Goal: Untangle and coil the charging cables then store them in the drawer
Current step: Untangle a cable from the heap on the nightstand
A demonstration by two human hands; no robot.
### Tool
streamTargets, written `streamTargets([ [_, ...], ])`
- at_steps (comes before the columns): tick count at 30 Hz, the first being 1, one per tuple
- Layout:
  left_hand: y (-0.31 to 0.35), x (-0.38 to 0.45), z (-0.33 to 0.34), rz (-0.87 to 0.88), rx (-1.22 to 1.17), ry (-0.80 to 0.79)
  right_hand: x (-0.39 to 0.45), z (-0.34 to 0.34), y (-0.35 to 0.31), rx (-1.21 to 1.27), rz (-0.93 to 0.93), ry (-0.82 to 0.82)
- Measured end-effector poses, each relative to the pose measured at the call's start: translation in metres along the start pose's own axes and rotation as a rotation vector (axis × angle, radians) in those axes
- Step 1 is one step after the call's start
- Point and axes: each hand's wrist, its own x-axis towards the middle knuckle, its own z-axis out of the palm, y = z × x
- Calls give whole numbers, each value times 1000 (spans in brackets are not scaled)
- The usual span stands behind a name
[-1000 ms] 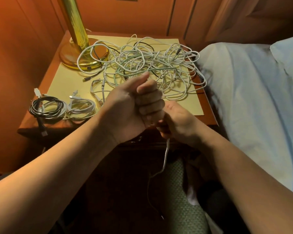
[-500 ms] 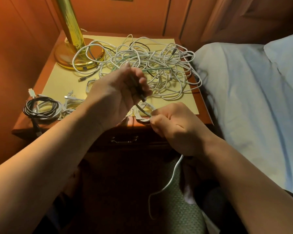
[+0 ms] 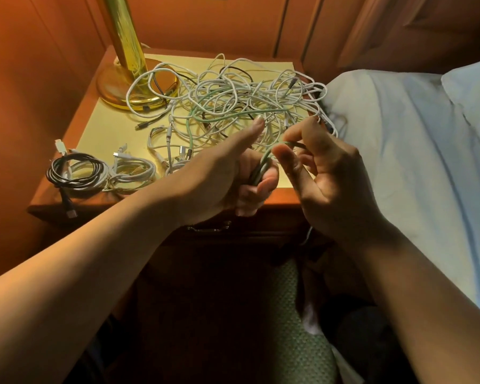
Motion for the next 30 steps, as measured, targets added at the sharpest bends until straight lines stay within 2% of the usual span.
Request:
streamTargets([
  [3,-1,0,4,-40,-191,-72,1,7,3,220,31,-63],
  [9,1,0,10,72,-704,-118,-2,33,-6,657,315,-265],
  [11,3,0,10,113,-803,-48,-2,29,-13,615,343,-361],
  [13,3,2,8,152,-808,85,-5,27,-12,470,330,-458],
  [16,3,3,9,171,-654,245,-7,23,-11,286,315,-466],
  [20,3,4,13,230,-546,308,-3,14,-17,235,381,-529],
  [23,2,4,-7,292,-423,411,-8,12,-26,179,282,-612],
  [27,2,0,-27,258,187,413,-15,7,-36,182,170,-385],
  [30,-1,-4,-25,162,392,302,-13,2,-35,93,49,-180],
])
